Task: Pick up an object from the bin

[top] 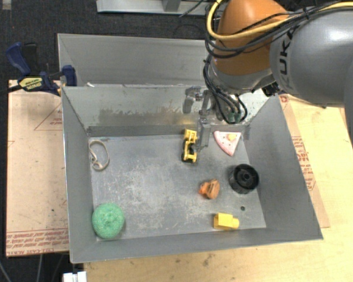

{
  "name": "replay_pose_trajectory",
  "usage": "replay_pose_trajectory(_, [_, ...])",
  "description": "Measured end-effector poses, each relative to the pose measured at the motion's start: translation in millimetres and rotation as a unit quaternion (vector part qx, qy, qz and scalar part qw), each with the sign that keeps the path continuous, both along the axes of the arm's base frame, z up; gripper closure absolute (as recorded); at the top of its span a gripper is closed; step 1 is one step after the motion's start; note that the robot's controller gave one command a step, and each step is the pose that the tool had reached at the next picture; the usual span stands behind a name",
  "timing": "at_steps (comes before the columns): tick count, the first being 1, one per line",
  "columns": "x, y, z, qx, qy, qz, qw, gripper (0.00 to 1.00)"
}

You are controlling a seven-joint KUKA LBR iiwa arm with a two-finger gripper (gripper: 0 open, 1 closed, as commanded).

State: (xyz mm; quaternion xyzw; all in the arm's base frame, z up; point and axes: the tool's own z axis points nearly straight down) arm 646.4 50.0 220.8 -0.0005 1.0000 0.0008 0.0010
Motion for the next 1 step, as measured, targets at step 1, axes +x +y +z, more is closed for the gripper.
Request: replay_pose_trajectory(1, [-15.9, -7.2, -26.9, 0.0, -0.0006, 0.008, 1.0, 0.0])
